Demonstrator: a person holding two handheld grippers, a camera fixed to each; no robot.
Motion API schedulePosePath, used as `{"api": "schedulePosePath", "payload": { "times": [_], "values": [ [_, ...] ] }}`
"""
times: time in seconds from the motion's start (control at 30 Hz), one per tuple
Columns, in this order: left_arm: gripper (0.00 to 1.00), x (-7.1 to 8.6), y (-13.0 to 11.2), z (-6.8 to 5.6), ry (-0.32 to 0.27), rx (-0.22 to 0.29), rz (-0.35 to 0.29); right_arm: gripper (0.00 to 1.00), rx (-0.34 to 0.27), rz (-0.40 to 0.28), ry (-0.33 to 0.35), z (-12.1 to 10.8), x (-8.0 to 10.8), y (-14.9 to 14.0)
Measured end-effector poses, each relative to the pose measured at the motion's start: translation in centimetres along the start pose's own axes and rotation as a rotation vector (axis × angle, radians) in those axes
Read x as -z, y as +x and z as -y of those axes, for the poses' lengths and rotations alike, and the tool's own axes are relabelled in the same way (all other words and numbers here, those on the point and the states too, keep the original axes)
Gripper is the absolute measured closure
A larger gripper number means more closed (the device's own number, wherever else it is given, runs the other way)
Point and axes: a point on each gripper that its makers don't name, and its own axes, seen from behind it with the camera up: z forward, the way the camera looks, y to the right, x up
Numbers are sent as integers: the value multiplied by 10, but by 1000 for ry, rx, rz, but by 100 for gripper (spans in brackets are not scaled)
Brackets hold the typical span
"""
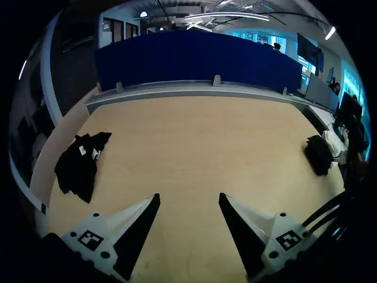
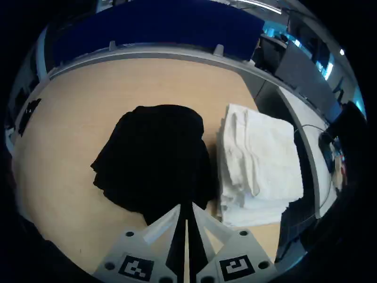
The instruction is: Fold towel
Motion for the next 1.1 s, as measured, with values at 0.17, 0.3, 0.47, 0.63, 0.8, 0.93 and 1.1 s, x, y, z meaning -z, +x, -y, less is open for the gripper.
{"api": "schedulePosePath", "payload": {
  "times": [0.17, 0.3, 0.47, 0.63, 0.8, 0.93, 1.1],
  "values": [
    [7, 1, 0, 0, 0, -10, 1, 94, -47, 10, -26, -3, -11, -4],
    [7, 1, 1, 0, -2, -10, 0, 93, -64, 17, -43, -4, -16, -4],
    [7, 2, 3, 0, -3, -11, -2, 92, -63, 8, -58, -3, -16, -3],
    [7, 3, 3, 2, -2, -10, -5, 73, -90, -31, -72, -3, -8, 0],
    [7, 3, 3, 4, -4, -1, -8, 43, -112, -78, -84, -4, 3, 3],
    [7, 2, 2, 4, -6, -1, -8, 25, -114, -100, -97, -4, 10, 3],
    [7, 3, 2, 2, -10, -5, -10, 4, -114, -113, -108, -3, 15, 4]
  ]
}}
